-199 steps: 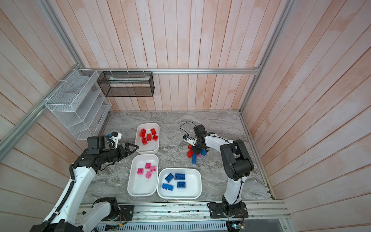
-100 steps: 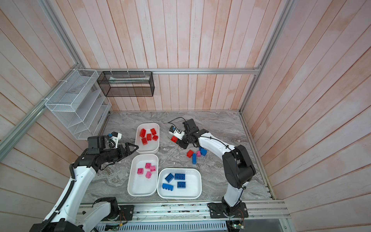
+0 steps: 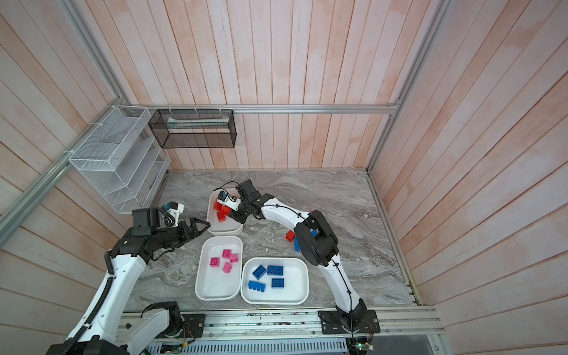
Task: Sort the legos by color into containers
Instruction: 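Carry the red brick to the farthest tub and release it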
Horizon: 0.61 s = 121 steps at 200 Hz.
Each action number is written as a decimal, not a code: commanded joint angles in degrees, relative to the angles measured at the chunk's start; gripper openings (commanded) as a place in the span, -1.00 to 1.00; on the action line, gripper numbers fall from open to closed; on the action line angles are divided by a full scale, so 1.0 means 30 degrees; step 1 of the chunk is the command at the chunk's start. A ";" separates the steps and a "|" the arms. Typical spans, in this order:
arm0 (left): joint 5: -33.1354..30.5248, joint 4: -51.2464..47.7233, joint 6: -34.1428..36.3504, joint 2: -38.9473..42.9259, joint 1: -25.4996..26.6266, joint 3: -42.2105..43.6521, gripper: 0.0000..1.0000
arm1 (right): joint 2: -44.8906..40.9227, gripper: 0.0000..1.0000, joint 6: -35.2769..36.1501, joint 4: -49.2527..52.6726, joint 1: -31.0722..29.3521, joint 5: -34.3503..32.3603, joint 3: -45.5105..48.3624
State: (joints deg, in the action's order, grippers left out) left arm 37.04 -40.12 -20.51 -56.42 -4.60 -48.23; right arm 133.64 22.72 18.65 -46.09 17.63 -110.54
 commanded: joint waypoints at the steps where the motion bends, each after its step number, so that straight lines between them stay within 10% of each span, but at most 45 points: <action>1: -0.0154 -0.0037 0.0480 0.0212 -0.0134 -0.0214 1.00 | 0.1147 -0.56 0.1199 0.2030 -0.0060 -0.1854 -0.2027; 40: -0.0069 -0.0089 0.0637 0.0044 -0.0193 -0.0270 0.99 | -0.0336 0.04 0.1808 0.2485 0.0032 -0.3390 -0.1250; 121: 0.1398 0.0875 0.0371 -0.0236 -0.0224 0.0122 0.99 | -1.2930 0.33 -0.1798 0.1979 0.1991 -0.5803 1.1470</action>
State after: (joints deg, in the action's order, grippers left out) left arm 38.74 -39.57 -19.70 -56.88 -4.93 -48.21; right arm 102.45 25.04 21.93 -41.89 5.10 -83.09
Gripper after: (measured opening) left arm 0.997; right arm 0.653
